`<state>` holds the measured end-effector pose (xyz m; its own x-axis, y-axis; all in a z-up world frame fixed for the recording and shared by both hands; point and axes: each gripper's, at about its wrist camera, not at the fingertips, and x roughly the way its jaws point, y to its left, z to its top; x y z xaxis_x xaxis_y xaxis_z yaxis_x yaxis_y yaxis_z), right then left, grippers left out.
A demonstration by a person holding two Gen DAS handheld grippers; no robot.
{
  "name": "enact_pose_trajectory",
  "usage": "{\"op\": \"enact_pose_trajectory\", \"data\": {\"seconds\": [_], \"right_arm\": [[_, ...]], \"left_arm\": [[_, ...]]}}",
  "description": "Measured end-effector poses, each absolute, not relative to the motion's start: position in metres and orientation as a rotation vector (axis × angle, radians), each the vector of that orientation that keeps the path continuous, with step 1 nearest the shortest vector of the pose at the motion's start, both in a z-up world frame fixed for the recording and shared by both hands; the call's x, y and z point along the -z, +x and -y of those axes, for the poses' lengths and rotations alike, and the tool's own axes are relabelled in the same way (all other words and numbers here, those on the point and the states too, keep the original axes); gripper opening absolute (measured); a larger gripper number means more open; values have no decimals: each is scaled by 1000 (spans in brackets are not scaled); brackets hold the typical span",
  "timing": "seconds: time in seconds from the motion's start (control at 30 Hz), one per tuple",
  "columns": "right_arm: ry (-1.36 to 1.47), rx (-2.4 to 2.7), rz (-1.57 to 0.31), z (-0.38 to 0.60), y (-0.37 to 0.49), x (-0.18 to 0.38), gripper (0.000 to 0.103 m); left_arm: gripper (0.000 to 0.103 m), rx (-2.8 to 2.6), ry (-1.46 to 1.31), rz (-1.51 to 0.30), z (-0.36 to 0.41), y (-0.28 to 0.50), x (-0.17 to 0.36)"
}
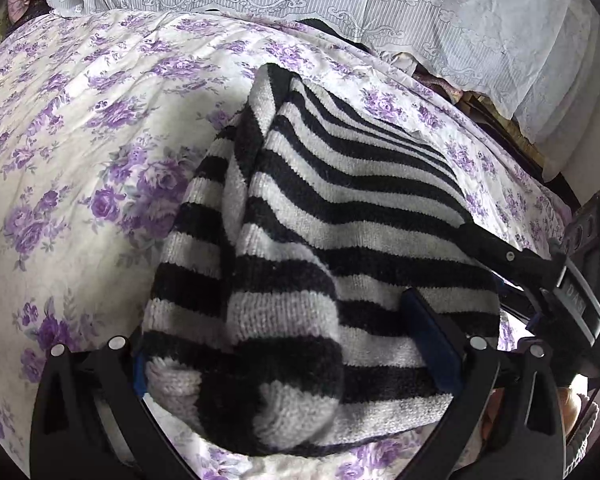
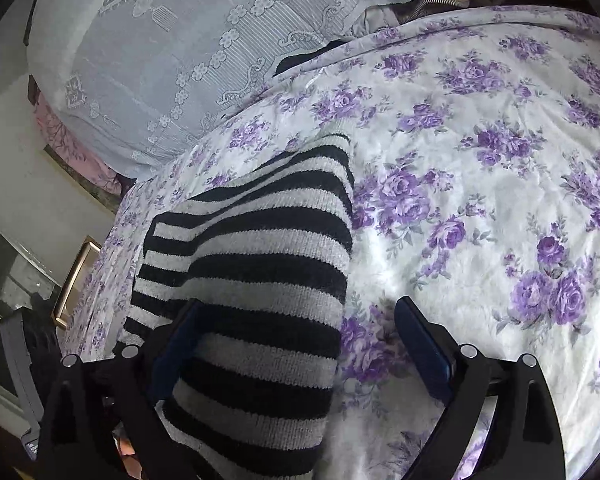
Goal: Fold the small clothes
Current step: 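Lift the striped sweater bundle with both tools and carry it toward the clothes stack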
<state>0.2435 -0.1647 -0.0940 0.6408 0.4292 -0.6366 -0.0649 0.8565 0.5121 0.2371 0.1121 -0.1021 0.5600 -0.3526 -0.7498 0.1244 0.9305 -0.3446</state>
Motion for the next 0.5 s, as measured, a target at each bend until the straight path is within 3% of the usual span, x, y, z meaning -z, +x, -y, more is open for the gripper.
{"op": "enact_pose_trajectory", "data": {"seconds": [0.5], "right_arm": [[531,-368,-804,185,218,100,98]], "left_arm": [[98,418,-366,-970,-117,239,105]]}}
